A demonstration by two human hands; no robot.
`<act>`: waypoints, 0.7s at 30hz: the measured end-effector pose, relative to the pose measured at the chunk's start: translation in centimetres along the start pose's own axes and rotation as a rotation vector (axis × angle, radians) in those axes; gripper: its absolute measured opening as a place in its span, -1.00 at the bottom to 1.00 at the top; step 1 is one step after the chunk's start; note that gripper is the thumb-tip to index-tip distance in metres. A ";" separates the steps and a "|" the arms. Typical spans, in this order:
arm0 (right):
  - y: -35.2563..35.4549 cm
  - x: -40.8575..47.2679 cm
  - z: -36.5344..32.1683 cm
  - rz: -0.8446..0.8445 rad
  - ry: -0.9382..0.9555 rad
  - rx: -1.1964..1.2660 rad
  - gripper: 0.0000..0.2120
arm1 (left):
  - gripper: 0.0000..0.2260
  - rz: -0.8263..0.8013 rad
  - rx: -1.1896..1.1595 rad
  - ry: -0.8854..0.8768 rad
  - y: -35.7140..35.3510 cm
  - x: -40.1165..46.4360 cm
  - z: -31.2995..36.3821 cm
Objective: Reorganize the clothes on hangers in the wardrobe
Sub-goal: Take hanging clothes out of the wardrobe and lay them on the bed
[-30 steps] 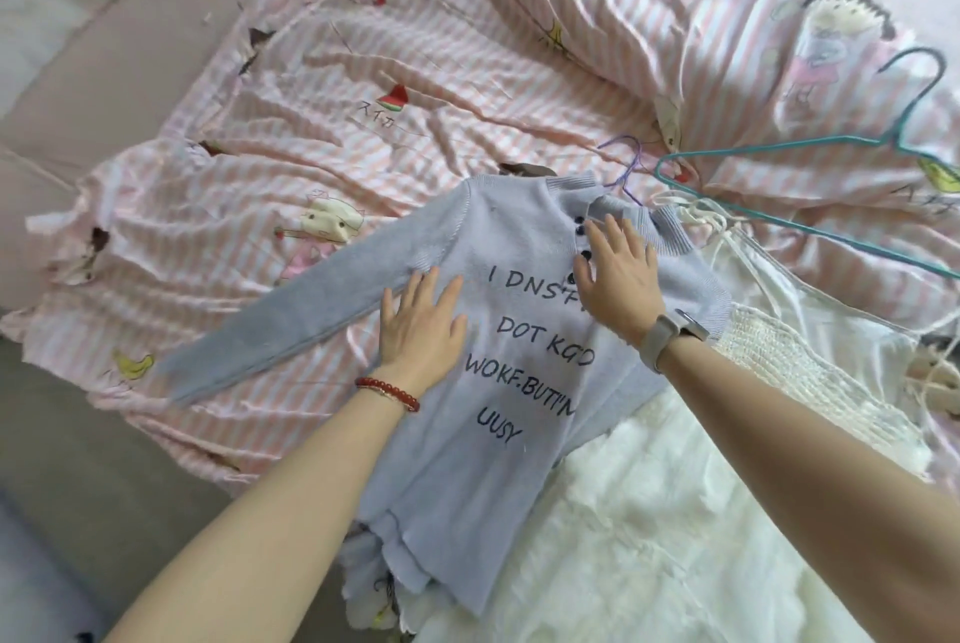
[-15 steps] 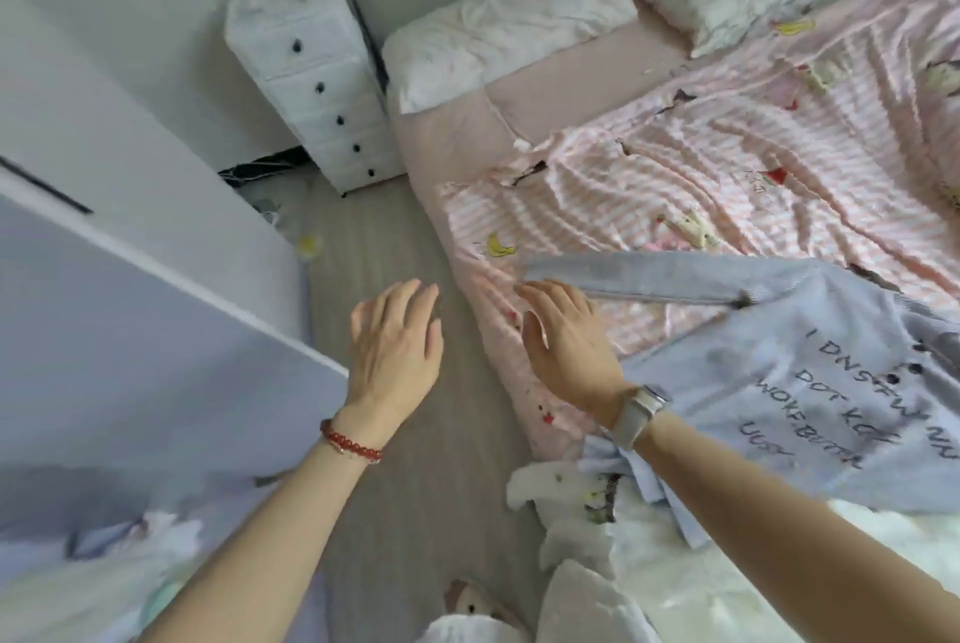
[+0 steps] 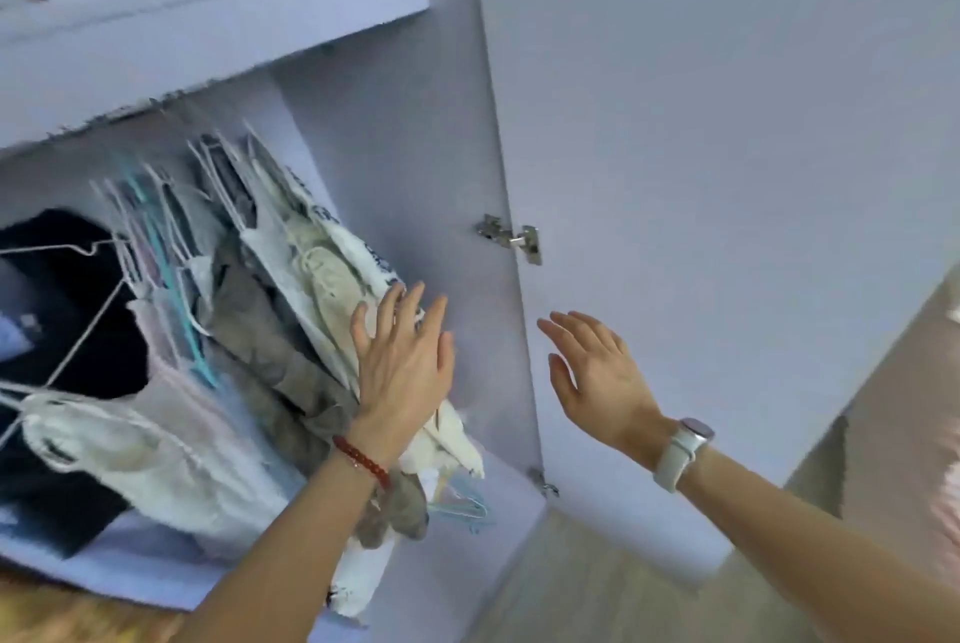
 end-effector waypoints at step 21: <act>-16.8 30.1 -17.7 -0.328 0.160 0.313 -0.79 | -0.46 -0.159 0.186 0.443 -3.2 4.9 -19.7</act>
Point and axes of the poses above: each hand's wrist, its own x-axis towards the middle knuckle, its own y-axis out of the back of the hand, z = x × y, the point moved 9 cm from there along x, towards the middle knuckle, and after that the axes turned 3 degrees about z, right-handed, at the moved point
